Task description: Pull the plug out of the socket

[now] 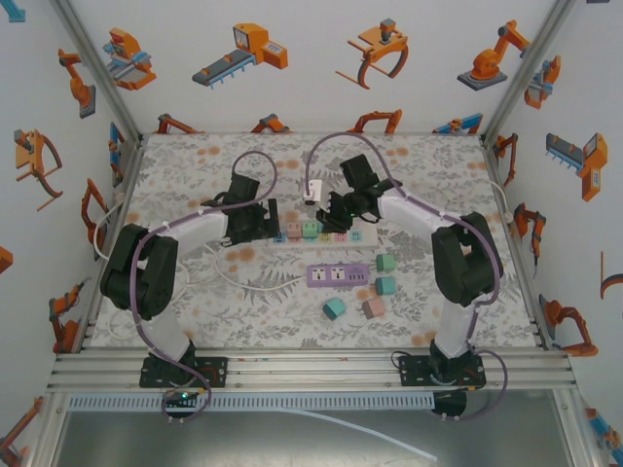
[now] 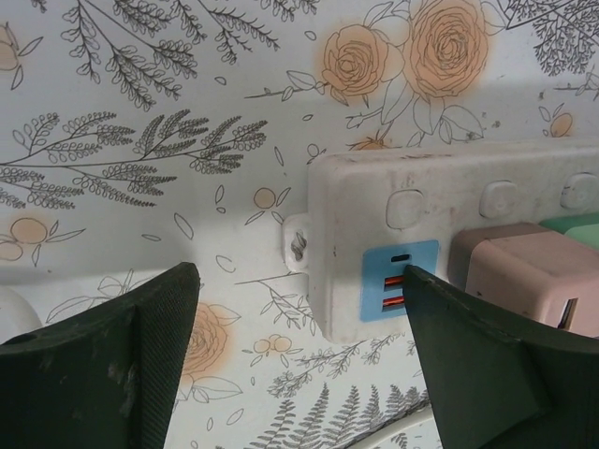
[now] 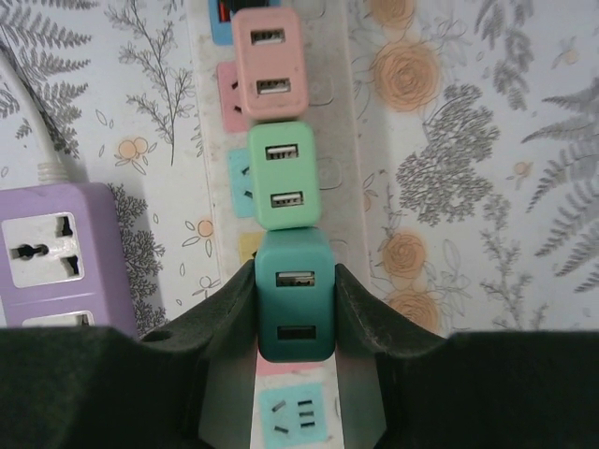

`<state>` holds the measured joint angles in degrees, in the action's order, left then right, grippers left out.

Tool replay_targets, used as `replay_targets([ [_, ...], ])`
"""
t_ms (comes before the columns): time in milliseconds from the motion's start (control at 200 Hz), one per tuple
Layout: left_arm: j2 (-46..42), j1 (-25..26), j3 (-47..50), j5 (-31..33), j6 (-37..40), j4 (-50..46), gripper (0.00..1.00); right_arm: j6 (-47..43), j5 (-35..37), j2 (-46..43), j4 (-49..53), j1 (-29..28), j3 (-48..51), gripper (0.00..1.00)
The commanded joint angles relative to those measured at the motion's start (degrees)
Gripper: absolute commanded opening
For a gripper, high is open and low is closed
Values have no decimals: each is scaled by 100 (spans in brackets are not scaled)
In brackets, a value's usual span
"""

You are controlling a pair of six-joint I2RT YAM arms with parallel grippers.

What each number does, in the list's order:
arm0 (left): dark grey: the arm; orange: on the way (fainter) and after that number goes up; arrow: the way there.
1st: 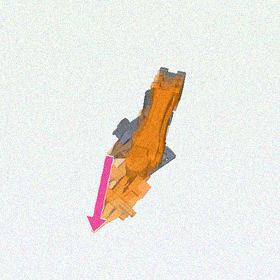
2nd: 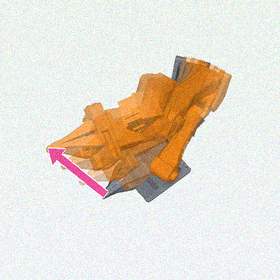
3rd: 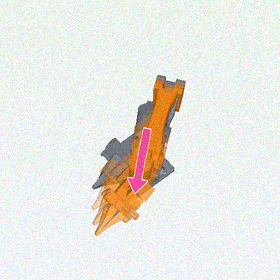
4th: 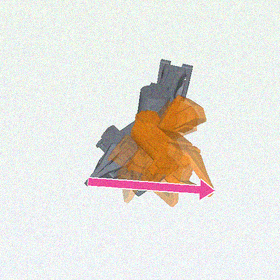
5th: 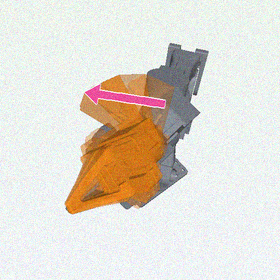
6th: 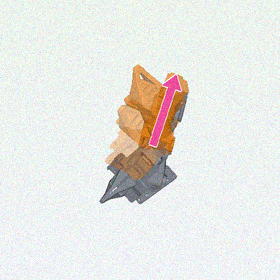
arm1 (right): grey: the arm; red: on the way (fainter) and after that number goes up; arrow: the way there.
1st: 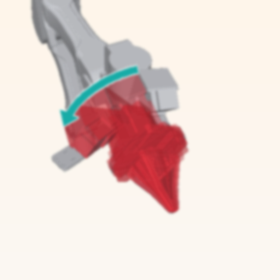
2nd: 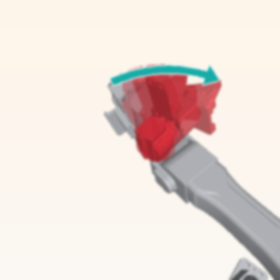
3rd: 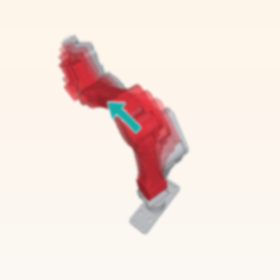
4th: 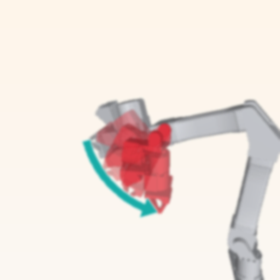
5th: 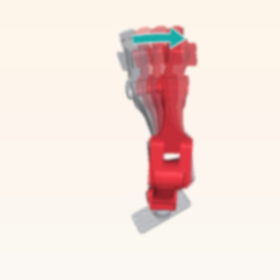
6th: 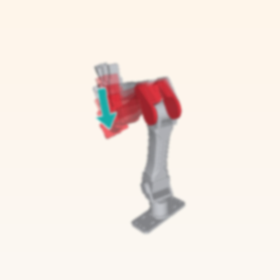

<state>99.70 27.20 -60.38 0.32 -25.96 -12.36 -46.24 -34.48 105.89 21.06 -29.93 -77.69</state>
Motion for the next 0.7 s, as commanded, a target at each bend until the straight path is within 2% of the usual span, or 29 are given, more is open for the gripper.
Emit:
replay_targets([
  [0,-188,64,3,162,219,-650,81,128,-277,-490,-425,-69,11,23],
  [195,-716,131,-131,118,223,-745,82,346,-261,-903,-598,-65,199,23],
  [320,-1271,204,-123,-20,343,-638,83,833,-223,-1372,-1006,-57,511,23],
  [421,-1744,241,-89,-337,504,-465,84,1622,-106,-1790,-1425,0,813,23],
  [526,-2203,258,44,-970,676,-127,86,2607,6,-2283,-1976,142,1257,20],
  [696,-2838,318,238,-1861,925,359,88,4511,80,-3129,-3321,646,2367,19],
])
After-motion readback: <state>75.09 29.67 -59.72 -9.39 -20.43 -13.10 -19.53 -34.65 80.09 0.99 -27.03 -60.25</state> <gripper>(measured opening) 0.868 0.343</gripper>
